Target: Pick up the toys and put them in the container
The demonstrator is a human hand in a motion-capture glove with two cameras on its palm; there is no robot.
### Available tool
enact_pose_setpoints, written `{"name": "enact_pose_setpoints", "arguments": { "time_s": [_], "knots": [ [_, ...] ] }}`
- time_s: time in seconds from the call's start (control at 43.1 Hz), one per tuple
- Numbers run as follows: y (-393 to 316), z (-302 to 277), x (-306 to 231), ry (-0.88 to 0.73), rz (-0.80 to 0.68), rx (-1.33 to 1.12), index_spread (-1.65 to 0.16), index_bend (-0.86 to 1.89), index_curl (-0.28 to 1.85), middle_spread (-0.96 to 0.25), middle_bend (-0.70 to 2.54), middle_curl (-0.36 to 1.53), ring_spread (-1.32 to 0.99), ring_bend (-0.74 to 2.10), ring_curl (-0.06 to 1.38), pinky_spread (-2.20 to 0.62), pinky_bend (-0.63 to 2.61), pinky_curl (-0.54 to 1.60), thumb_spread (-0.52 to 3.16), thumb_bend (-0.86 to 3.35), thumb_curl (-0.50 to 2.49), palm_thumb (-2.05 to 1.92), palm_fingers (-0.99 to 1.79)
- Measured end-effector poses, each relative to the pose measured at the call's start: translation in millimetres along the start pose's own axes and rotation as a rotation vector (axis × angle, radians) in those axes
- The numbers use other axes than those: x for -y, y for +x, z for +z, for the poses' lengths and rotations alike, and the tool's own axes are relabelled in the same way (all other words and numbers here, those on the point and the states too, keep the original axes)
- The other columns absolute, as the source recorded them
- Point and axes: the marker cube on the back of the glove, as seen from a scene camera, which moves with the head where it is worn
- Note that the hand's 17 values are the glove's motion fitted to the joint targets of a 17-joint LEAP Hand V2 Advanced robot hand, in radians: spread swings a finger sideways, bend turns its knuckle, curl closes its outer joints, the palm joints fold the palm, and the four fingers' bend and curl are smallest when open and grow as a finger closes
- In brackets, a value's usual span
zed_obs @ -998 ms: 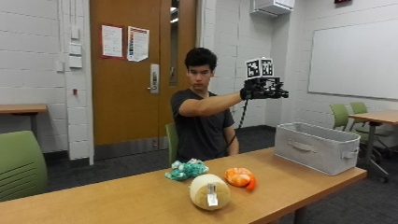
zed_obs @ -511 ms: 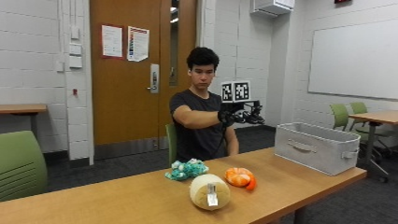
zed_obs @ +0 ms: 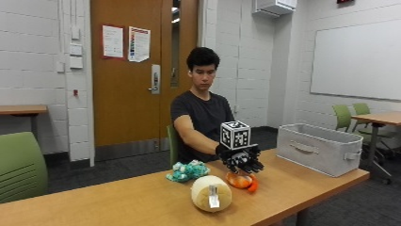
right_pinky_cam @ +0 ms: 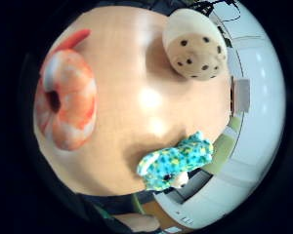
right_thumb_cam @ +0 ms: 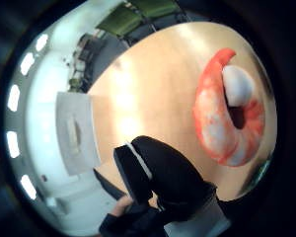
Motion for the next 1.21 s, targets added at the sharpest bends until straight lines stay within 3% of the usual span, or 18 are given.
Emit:
{"name": "enact_pose_setpoints", "arguments": {
  "time_s": [0.232,0.371,0.557,0.58,0.65,0.673,0.697,0.743,0.813,1.045,1.207],
  "knots": [
    [9.9,39.8,3.7,-0.11,0.027,-0.054,-0.32,0.13,0.35,-0.18,0.13,0.29,-0.29,0.15,0.19,-0.06,0.66,0.38,1.05,-0.07,0.1,-0.1,-0.15],
    [12.1,41.8,7.1,-0.097,0.043,-0.083,-0.33,0.13,0.33,-0.13,0.08,0.26,-0.22,0.15,0.19,-0.04,0.83,0.41,1.06,-0.05,0.13,-0.06,-0.18],
    [9.7,33.2,4.7,-0.057,0.062,-0.058,-0.37,0.07,0.26,-0.1,0.18,0.24,-0.3,0.56,0.29,-0.17,0.93,0.42,1.12,-0.02,0.16,-0.01,0.18],
    [9.5,31.9,3.9,-0.052,0.065,-0.042,-0.37,0.1,0.26,-0.11,0.22,0.25,-0.35,0.66,0.32,-0.24,0.98,0.43,1.14,0.01,0.17,0.04,0.44],
    [11.0,27.4,3.2,-0.047,0.078,-0.01,-0.38,0.11,0.23,-0.16,0.26,0.27,-0.42,0.81,0.34,-0.31,0.99,0.4,1.21,0.06,0.19,0.14,0.68],
    [12.5,25.7,3.6,-0.046,0.084,-0.014,-0.38,0.09,0.23,-0.14,0.2,0.25,-0.42,0.76,0.33,-0.32,0.99,0.4,1.18,0.02,0.18,0.07,0.52],
    [14.2,23.9,4.0,-0.045,0.09,-0.027,-0.38,0.12,0.25,-0.18,0.28,0.29,-0.44,0.89,0.4,-0.34,1.01,0.43,1.24,0.08,0.2,0.18,0.72],
    [16.9,20.7,3.8,-0.041,0.108,-0.064,-0.38,0.08,0.22,-0.23,0.4,0.32,-0.46,0.98,0.42,-0.37,0.98,0.42,1.29,0.19,0.25,0.35,0.91],
    [19.4,14.5,3.8,-0.04,0.133,-0.093,-0.38,0.07,0.2,-0.28,0.51,0.37,-0.47,1.01,0.45,-0.4,0.97,0.42,1.19,0.28,0.34,0.56,0.93],
    [-1.6,-55.5,2.6,0.009,0.144,-0.08,-0.39,0.11,0.16,-0.37,0.75,0.49,-0.49,1.04,0.5,-0.46,0.95,0.43,0.9,0.29,0.48,0.71,1.0],
    [-54.0,-140.9,-4.0,0.093,0.087,-0.034,-0.39,0.12,0.14,-0.4,0.79,0.53,-0.5,1.05,0.51,-0.47,0.94,0.43,0.76,0.27,0.55,0.72,1.0]
  ]
}}
